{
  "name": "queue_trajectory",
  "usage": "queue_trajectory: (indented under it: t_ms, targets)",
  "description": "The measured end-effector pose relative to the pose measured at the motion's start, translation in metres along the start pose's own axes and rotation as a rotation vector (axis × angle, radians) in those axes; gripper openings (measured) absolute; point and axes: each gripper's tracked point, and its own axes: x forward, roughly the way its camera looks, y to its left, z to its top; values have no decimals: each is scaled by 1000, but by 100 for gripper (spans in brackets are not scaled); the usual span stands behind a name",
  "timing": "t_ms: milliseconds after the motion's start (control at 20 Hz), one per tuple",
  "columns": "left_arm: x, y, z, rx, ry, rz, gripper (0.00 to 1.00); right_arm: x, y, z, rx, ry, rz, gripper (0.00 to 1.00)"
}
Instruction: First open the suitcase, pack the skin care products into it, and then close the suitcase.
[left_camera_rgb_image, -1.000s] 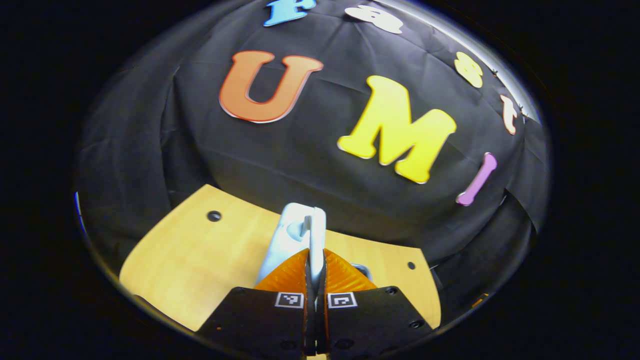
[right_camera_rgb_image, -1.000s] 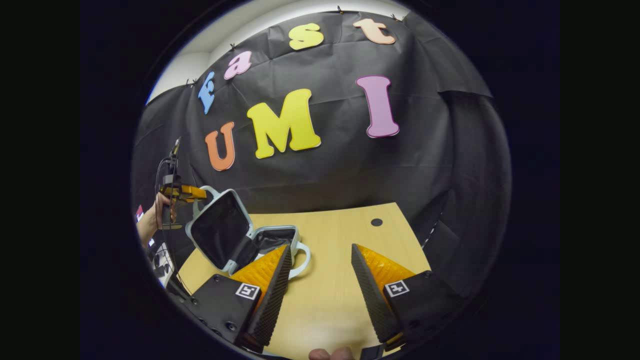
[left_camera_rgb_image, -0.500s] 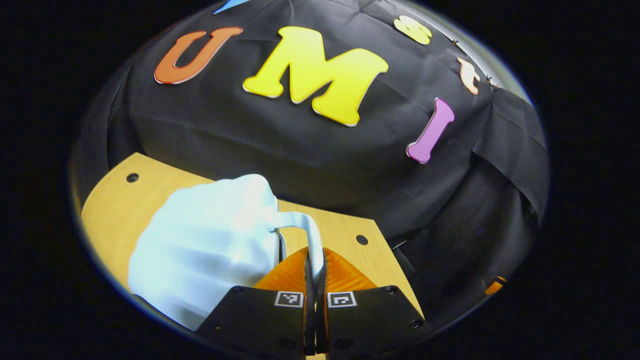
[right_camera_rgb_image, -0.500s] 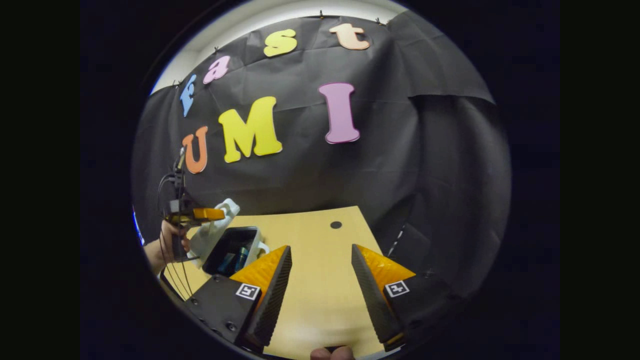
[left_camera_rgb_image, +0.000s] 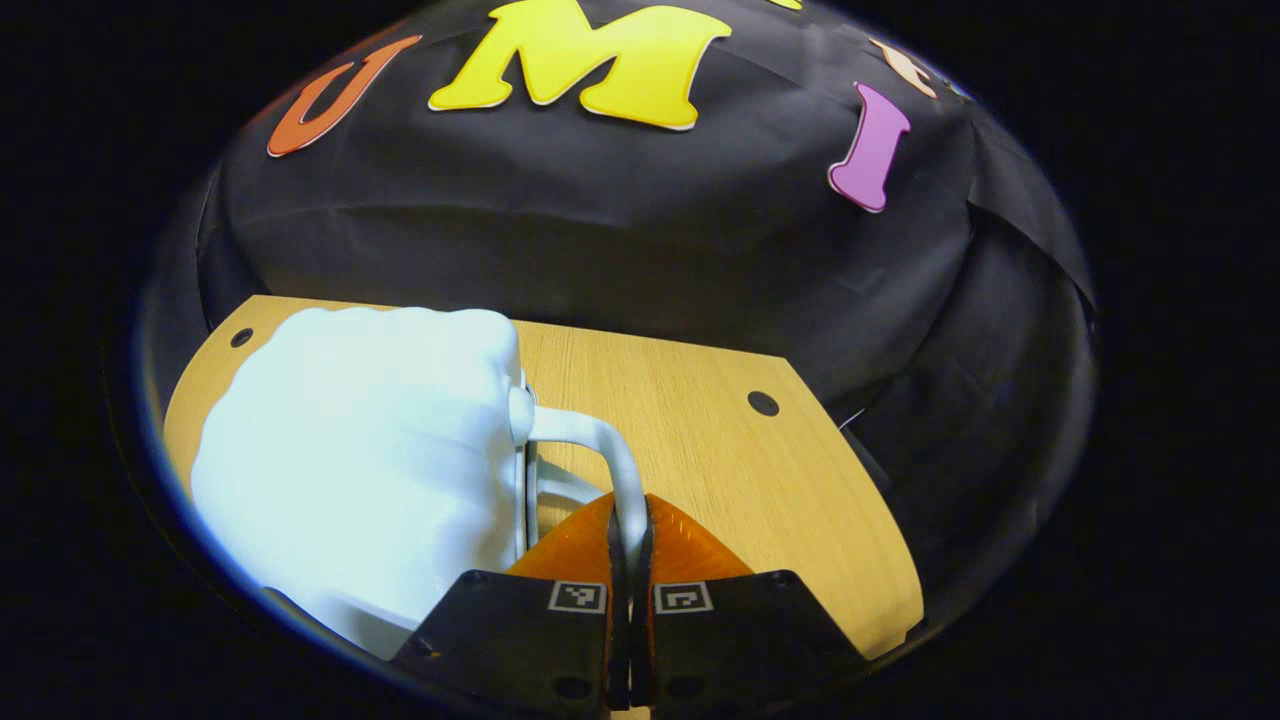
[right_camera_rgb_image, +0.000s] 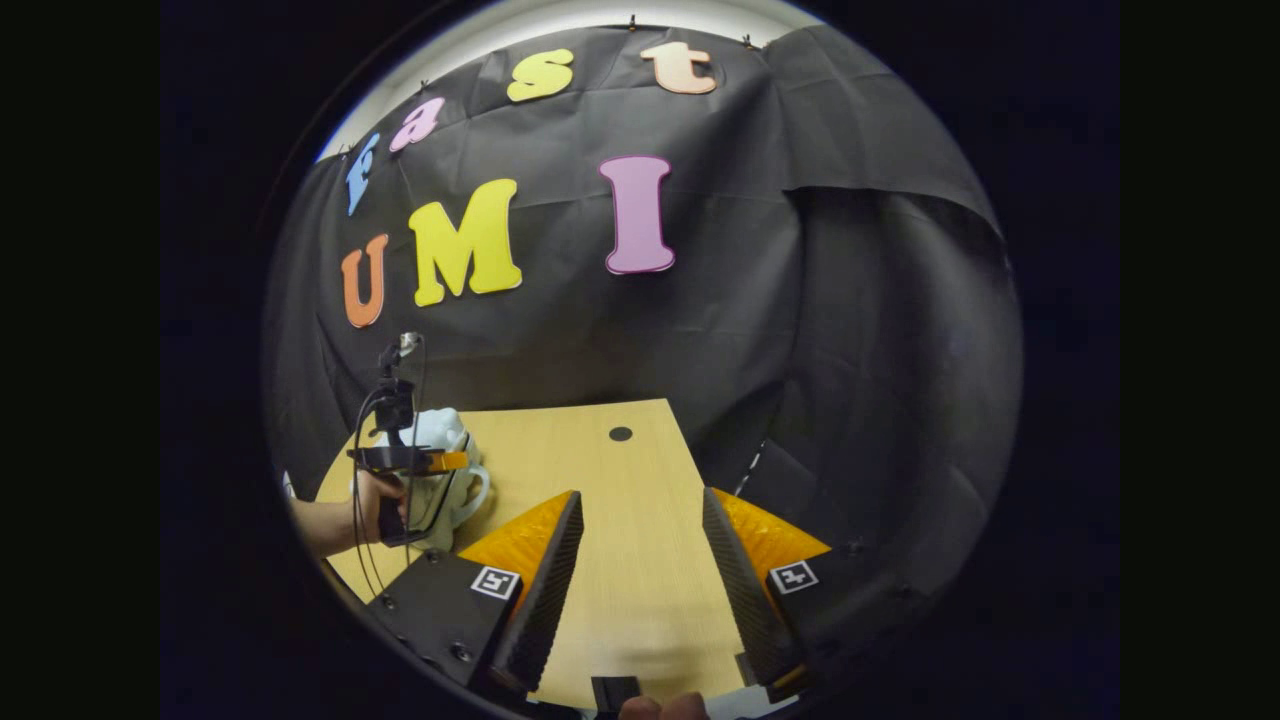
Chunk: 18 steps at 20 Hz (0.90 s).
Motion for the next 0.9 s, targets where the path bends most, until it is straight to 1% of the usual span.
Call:
queue_trajectory:
  t_ms: [100,150,250,300,350,400,450,550,600,650,700,750,800,850,900]
  targets:
    - [6,-2,-4,59,-1,36,4,3,3,0,-1,3,6,72]
    - [9,-3,-8,93,6,60,4,4,5,-1,-2,5,11,70]
    - [19,-8,-19,167,26,108,9,7,10,-2,1,9,23,70]
    - [23,-8,-26,194,39,133,14,8,11,-4,0,11,24,70]
    - [26,-8,-28,230,33,159,16,9,12,-4,0,13,28,70]
    - [29,-5,-28,259,32,175,20,8,13,-4,-3,13,29,70]
    - [32,-4,-28,275,31,189,22,8,14,-4,-10,11,29,73]
    - [33,-5,-33,308,43,205,29,7,14,-3,-18,8,30,72]
    - [32,-9,-32,321,32,203,39,8,14,-4,-18,8,30,72]
    - [33,-14,-33,331,30,197,43,10,15,-4,-17,10,31,72]
    - [30,-21,-33,329,18,184,58,11,16,-5,-20,9,32,72]
    - [24,-29,-27,325,-11,178,67,13,19,-4,-25,4,35,72]
    - [14,-33,-18,317,-49,172,84,15,22,-2,-34,-5,41,72]
    - [0,-41,-4,311,-99,151,89,18,27,0,-48,-13,45,72]
    - [-16,-48,12,303,-159,134,91,20,32,5,-52,-27,52,72]
